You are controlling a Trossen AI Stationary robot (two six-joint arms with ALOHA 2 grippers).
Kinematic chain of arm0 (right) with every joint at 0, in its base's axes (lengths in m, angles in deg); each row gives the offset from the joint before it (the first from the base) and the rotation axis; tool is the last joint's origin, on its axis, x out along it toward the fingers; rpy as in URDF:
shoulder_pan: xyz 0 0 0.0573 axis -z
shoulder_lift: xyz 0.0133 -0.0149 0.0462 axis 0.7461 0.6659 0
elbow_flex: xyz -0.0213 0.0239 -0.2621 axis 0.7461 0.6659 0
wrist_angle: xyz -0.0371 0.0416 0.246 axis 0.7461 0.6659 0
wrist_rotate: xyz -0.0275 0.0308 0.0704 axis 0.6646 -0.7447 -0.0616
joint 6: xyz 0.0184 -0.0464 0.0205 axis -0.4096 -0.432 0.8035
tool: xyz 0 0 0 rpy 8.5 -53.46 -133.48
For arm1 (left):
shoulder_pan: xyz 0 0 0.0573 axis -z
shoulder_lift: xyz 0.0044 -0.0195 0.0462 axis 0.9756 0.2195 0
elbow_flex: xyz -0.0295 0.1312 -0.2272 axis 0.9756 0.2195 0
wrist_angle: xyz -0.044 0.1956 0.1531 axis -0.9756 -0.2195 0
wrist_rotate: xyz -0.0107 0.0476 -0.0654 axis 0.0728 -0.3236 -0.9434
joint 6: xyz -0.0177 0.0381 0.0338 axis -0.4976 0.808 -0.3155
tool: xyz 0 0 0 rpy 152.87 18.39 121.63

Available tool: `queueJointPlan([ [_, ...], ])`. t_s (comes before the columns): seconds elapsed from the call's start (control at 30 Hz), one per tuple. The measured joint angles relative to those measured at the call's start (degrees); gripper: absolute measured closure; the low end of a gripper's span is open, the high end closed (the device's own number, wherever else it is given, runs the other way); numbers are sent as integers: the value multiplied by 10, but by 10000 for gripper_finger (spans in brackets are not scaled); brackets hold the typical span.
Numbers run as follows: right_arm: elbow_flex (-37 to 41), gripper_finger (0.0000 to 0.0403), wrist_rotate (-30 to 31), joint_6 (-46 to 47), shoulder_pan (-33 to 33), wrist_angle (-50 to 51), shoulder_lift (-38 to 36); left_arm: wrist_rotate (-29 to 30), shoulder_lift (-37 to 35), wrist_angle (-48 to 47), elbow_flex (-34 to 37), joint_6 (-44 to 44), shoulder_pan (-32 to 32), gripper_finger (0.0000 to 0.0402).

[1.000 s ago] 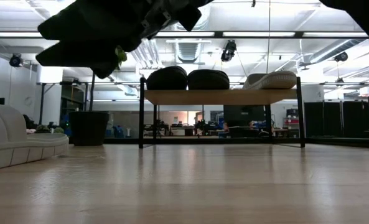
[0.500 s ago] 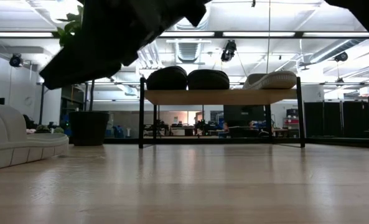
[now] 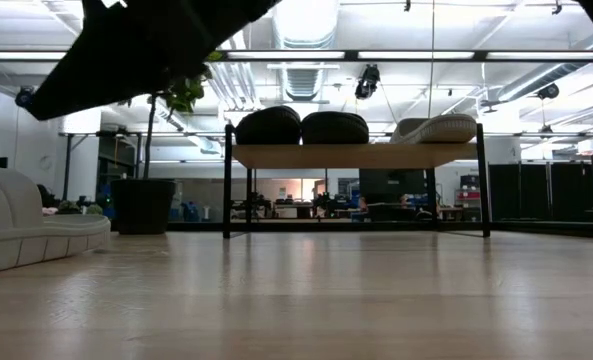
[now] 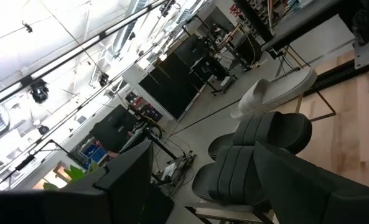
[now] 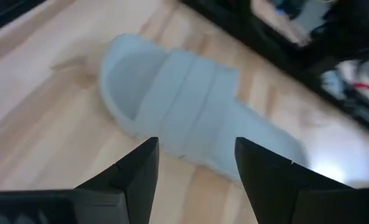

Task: Pick and place slides into the shelf
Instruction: Put the gray slide on the shelf

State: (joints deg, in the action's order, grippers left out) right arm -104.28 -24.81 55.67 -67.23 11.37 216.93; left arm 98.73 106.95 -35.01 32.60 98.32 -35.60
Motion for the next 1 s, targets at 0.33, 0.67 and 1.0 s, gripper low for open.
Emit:
queueJointPlan([
  [0.33,-4,200,52,1,-6,-29,30,-2,5,1,0,0,0,140],
  [0.67,-141,200,105,-25,-31,44,123,-2,4,1,0,0,0,139],
  [1.0,-245,200,125,-40,-42,88,181,1,4,1,3,-1,0,139],
])
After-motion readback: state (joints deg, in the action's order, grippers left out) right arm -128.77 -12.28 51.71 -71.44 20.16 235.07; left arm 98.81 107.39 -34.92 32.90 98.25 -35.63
